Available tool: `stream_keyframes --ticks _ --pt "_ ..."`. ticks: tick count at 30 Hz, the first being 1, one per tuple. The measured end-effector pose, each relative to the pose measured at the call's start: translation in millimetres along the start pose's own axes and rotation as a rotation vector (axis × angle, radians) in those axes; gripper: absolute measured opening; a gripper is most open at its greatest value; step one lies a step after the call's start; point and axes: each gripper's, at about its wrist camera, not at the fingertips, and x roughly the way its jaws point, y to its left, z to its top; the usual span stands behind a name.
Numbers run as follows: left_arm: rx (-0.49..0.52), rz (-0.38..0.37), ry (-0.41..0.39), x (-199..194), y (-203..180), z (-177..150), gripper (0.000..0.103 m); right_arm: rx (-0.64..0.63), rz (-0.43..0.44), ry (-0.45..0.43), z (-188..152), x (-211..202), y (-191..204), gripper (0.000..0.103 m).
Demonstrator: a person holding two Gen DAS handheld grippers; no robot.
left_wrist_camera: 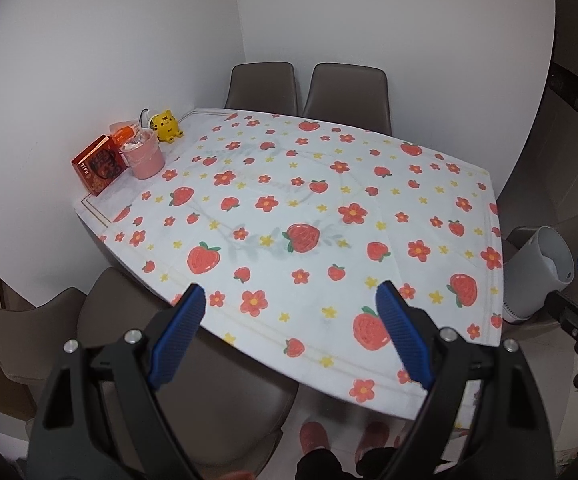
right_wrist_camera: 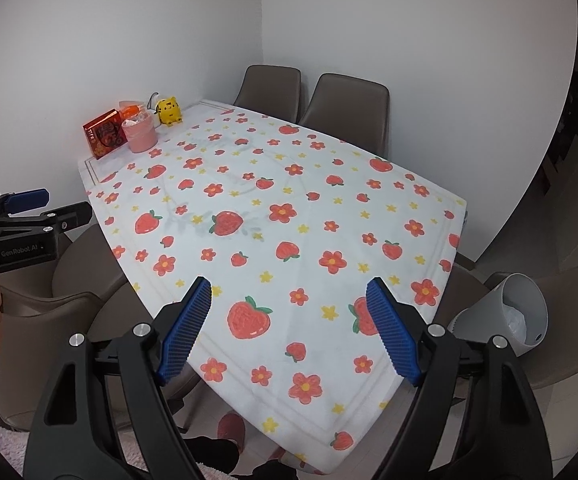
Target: Collect trash
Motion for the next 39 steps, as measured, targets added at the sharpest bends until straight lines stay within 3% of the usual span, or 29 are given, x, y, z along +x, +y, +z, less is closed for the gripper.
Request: stream_keyframes --ticks 39 --pt "0.018 -0.034 0.008 -6.3 -3.0 1.0 0.089 0.009 -0.009 -0.002 -2.4 -1.9 -1.6 0.077"
